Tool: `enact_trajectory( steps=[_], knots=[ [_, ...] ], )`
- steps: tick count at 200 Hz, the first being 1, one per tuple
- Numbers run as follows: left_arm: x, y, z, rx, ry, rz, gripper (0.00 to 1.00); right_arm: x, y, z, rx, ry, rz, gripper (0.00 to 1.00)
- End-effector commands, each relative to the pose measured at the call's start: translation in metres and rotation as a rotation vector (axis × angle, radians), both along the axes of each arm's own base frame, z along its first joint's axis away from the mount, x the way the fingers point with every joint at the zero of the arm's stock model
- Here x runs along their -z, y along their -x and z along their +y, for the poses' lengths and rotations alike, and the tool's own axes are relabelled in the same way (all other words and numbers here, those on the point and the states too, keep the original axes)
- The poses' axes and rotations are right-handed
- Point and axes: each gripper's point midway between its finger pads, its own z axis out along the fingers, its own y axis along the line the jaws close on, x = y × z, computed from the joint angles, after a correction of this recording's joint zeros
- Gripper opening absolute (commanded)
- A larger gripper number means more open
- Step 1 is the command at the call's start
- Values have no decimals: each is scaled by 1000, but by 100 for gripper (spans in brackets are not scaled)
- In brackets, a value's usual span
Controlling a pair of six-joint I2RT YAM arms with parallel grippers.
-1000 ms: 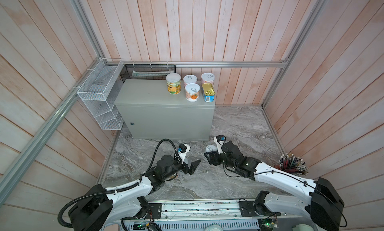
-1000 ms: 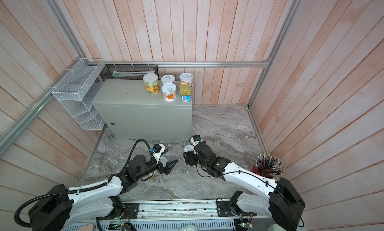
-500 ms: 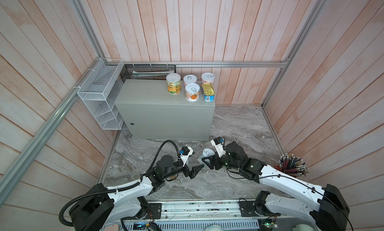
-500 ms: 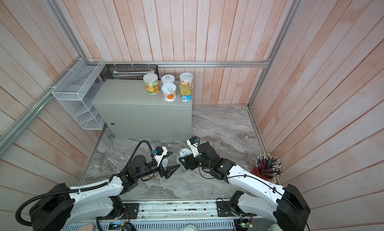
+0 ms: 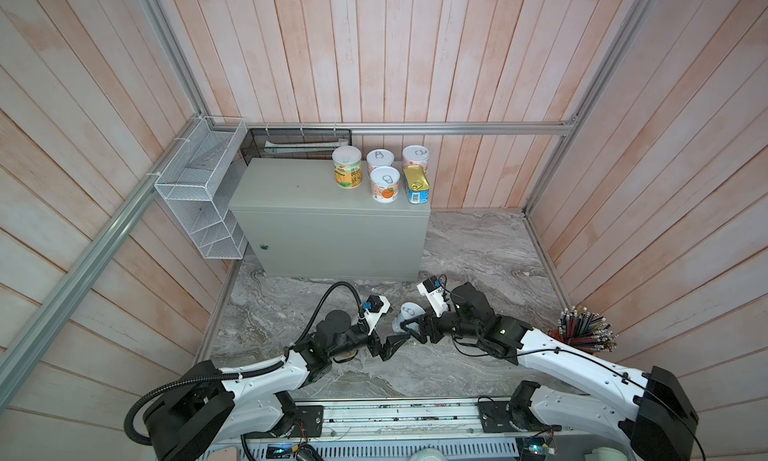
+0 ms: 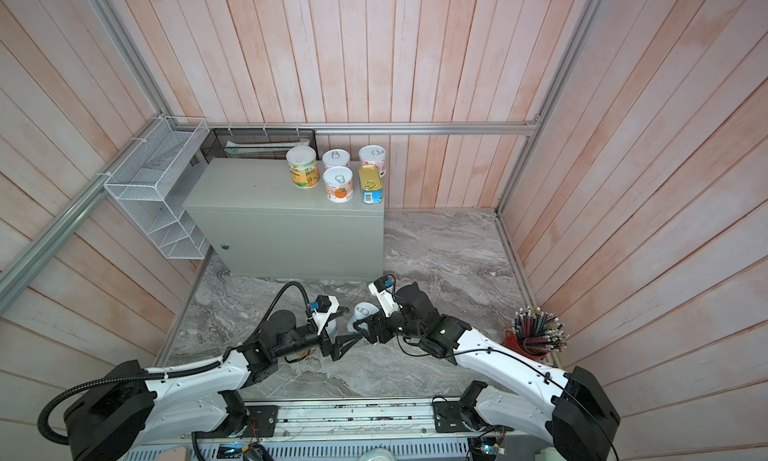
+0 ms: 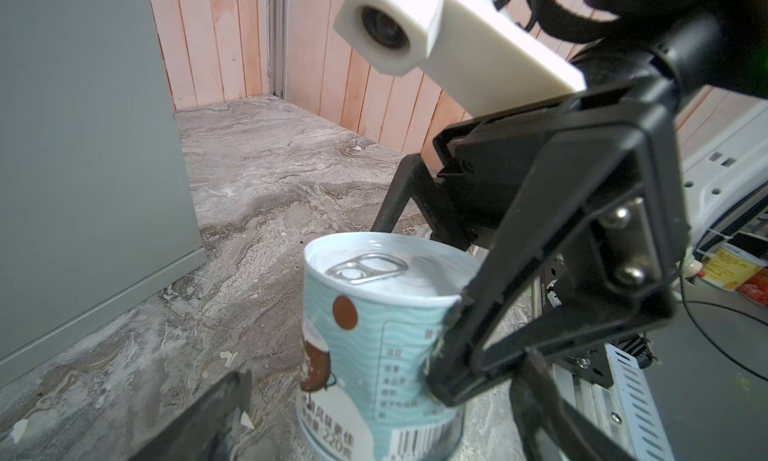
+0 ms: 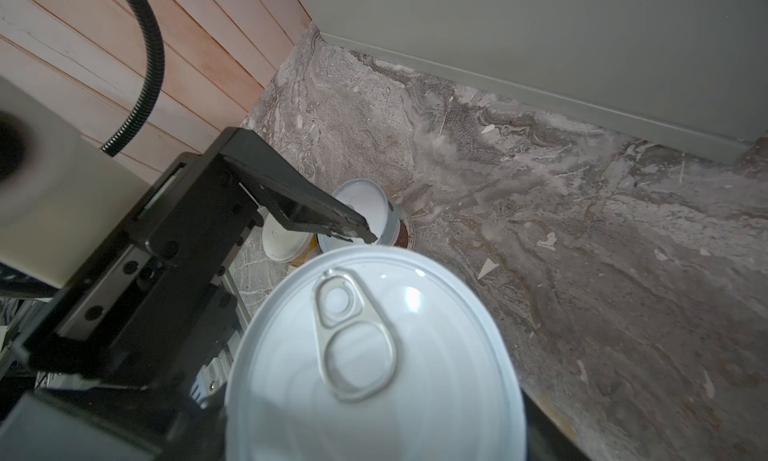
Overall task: Place and organize the canned foods onto the counter
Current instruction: 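Carry the pale blue can toward the left gripper while the left approaches, then close the left gripper on the pale blue can held by the right gripper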
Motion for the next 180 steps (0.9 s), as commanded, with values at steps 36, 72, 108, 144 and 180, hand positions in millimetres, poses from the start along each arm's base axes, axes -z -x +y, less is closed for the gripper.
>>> enact_trajectory(
  steps=[36,72,108,144,180],
  knots=[
    [-2,-2,-12,1,5,-23,100,-29,-4,17,-36,-94,-31,72],
    [3,-3,-18,0,-18,-19,100,-29,-3,17,-38,-108,-26,71],
    [3,-10,-17,-47,-18,-26,100,-26,-3,18,-37,-107,-19,71],
    [3,-15,-18,-69,-23,-25,100,-23,-2,22,-47,-102,-12,71],
    [4,-15,-18,-68,-23,-21,100,-21,-2,26,-58,-96,-8,71]
  ],
)
